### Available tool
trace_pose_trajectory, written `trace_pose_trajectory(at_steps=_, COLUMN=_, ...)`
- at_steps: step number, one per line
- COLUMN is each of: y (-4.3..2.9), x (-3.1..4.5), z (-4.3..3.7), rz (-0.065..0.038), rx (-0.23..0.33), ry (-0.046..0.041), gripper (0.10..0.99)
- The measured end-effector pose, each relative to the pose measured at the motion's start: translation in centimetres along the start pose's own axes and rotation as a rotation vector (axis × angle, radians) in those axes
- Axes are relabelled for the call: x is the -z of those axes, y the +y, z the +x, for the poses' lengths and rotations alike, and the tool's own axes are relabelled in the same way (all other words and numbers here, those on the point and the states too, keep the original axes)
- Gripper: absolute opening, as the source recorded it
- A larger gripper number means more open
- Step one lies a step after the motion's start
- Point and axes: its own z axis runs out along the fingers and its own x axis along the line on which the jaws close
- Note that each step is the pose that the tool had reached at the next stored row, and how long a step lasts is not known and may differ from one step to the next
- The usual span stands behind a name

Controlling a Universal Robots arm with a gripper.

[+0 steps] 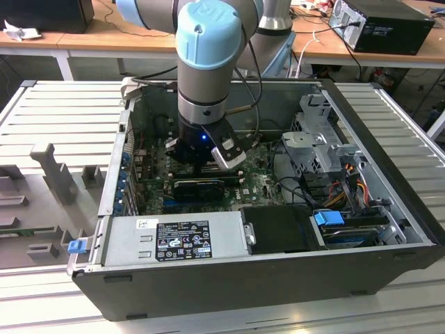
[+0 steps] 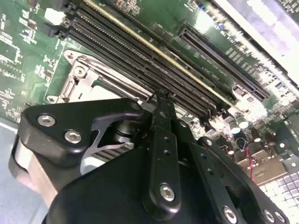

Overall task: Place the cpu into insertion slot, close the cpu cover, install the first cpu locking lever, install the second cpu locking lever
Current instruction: 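Install the second cpu locking lever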

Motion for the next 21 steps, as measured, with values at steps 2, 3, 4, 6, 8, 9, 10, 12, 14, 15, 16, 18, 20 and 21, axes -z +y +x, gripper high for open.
trace_pose_trajectory(at_steps=2, y=-0.43, x=0.07, z=0.50, rz=-0.031, rx=0.001, ry=-0.0024, gripper=0.106)
trace_pose_trajectory(at_steps=3, y=-0.57, x=0.06, z=0.77, rz=-0.039, rx=0.001, ry=-0.0032, gripper=0.106)
trace_pose_trajectory(at_steps=4, y=-0.59, x=0.01, z=0.96, rz=-0.045, rx=0.001, ry=-0.0037, gripper=0.106)
trace_pose_trajectory(at_steps=6, y=-0.65, x=-0.27, z=0.98, rz=-0.054, rx=0.002, ry=-0.0044, gripper=0.106)
trace_pose_trajectory(at_steps=8, y=-0.67, x=-0.40, z=0.99, rz=-0.063, rx=0.002, ry=-0.0052, gripper=0.106)
trace_pose_trajectory(at_steps=9, y=-0.68, x=-0.47, z=1.00, rz=-0.064, rx=0.002, ry=-0.0055, gripper=0.106)
trace_pose_trajectory(at_steps=10, y=-0.69, x=-0.52, z=1.02, rz=-0.065, rx=0.002, ry=-0.0057, gripper=0.106)
trace_pose_trajectory(at_steps=12, y=-0.67, x=-0.59, z=1.08, rz=-0.066, rx=0.002, ry=-0.0058, gripper=0.106)
trace_pose_trajectory(at_steps=14, y=-0.56, x=-0.68, z=1.15, rz=-0.068, rx=0.002, ry=-0.0061, gripper=0.106)
trace_pose_trajectory(at_steps=15, y=-0.50, x=-0.72, z=1.16, rz=-0.068, rx=0.002, ry=-0.0060, gripper=0.106)
trace_pose_trajectory(at_steps=16, y=-0.32, x=-0.85, z=1.14, rz=-0.068, rx=0.002, ry=-0.0061, gripper=0.106)
trace_pose_trajectory(at_steps=18, y=-0.12, x=-1.03, z=1.13, rz=-0.069, rx=0.002, ry=-0.0061, gripper=0.106)
trace_pose_trajectory(at_steps=20, y=-0.11, x=-1.01, z=1.19, rz=-0.068, rx=0.002, ry=-0.0059, gripper=0.106)
trace_pose_trajectory(at_steps=21, y=-0.02, x=-0.67, z=1.20, rz=-0.069, rx=0.002, ry=-0.0063, gripper=0.106)
